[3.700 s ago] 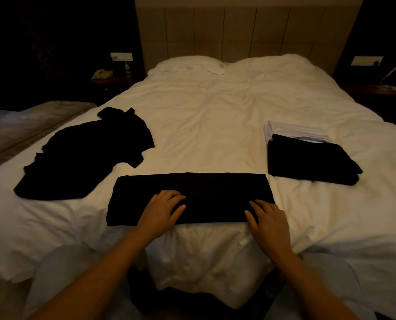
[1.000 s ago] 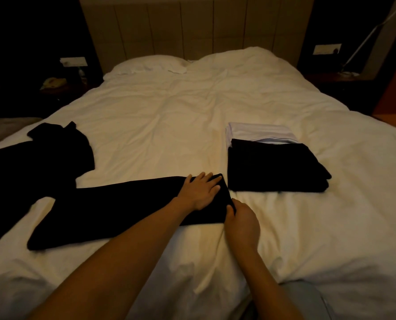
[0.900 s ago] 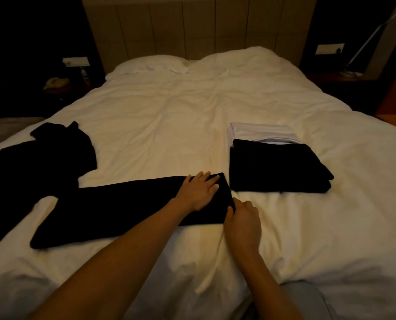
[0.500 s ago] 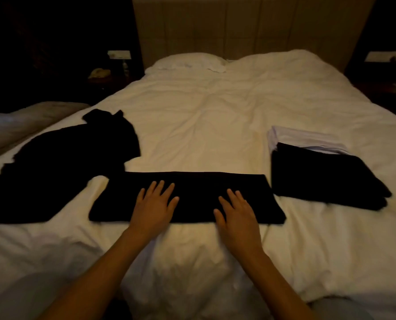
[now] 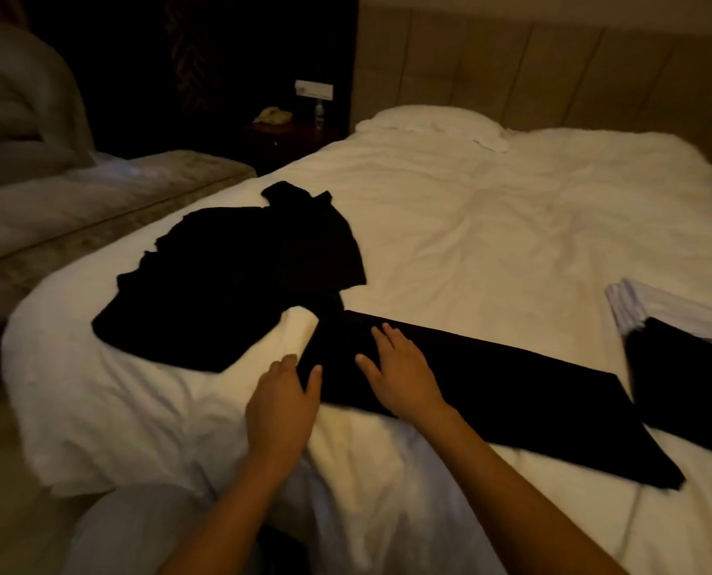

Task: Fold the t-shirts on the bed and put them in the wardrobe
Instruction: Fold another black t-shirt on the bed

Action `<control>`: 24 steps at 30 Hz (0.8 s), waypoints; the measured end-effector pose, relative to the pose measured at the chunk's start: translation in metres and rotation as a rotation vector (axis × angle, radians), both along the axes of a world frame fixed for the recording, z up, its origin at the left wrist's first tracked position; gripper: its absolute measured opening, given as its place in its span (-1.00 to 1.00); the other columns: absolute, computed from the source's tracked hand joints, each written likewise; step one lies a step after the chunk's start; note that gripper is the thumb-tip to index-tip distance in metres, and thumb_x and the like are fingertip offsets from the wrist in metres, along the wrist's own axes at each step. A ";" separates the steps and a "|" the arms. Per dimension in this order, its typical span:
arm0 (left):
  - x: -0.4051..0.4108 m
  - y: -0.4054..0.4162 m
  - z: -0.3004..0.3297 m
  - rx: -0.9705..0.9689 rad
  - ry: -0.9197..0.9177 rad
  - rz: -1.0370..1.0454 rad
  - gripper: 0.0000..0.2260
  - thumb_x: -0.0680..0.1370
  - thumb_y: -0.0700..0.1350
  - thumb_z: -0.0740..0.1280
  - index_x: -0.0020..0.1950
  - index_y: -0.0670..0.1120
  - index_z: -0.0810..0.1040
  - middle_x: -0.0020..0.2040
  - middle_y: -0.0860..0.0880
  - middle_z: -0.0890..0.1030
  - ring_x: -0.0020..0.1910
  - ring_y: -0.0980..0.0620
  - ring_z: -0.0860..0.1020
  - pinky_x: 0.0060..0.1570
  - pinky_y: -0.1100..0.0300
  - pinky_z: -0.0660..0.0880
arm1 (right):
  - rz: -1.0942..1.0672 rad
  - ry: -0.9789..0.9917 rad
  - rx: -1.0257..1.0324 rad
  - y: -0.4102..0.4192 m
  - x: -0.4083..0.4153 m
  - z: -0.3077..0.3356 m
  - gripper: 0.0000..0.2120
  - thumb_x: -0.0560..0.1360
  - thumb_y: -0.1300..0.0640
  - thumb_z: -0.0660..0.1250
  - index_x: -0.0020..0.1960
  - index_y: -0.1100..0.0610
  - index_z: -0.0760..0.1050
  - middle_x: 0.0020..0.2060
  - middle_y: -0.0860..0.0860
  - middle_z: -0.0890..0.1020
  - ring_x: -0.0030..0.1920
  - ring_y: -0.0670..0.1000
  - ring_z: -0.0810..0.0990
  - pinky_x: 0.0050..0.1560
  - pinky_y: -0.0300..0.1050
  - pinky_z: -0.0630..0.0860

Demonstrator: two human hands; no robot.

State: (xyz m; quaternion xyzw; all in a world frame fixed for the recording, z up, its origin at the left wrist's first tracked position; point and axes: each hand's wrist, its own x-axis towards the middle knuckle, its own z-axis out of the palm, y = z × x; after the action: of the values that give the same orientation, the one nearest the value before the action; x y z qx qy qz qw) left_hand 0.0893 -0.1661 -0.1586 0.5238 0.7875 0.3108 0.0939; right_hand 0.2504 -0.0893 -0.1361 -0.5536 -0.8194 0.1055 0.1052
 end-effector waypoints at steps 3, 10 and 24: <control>-0.010 0.004 -0.001 0.006 -0.225 0.003 -0.70 0.59 0.09 0.29 -0.17 -0.10 0.55 -0.26 -0.07 0.60 -0.17 -0.17 0.61 -0.24 0.07 0.46 | -0.013 0.066 -0.025 0.030 -0.022 0.006 -0.35 0.63 -0.19 0.10 0.57 0.18 0.12 0.52 0.14 0.26 0.51 0.11 0.22 0.50 -0.01 0.14; -0.025 0.007 0.009 -0.081 -1.044 -0.008 -0.70 0.58 -0.15 0.38 -0.01 -0.44 0.53 -0.27 -0.24 0.57 -0.43 -0.08 0.60 -0.48 0.16 0.55 | -0.085 -0.032 -0.134 0.086 -0.055 0.020 -0.46 0.58 -0.30 0.11 0.14 0.14 0.53 0.10 0.13 0.62 0.12 0.16 0.56 0.11 0.03 0.46; -0.032 0.003 0.015 -0.093 -1.115 -0.097 -0.84 0.56 -0.16 0.40 -0.11 -0.23 0.50 -0.30 -0.18 0.52 -0.51 0.05 0.56 -0.49 0.23 0.54 | 0.117 0.234 -0.223 0.102 -0.068 0.027 -0.69 0.62 0.00 0.25 -0.30 -0.01 0.45 -0.31 -0.02 0.54 -0.26 -0.05 0.51 -0.18 -0.13 0.35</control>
State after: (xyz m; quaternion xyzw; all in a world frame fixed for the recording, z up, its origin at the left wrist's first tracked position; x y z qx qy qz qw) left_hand 0.0569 -0.1629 -0.1437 0.3111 0.6067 0.5009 0.5331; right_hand 0.1821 0.0123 -0.1092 -0.4971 -0.8156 0.2655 0.1313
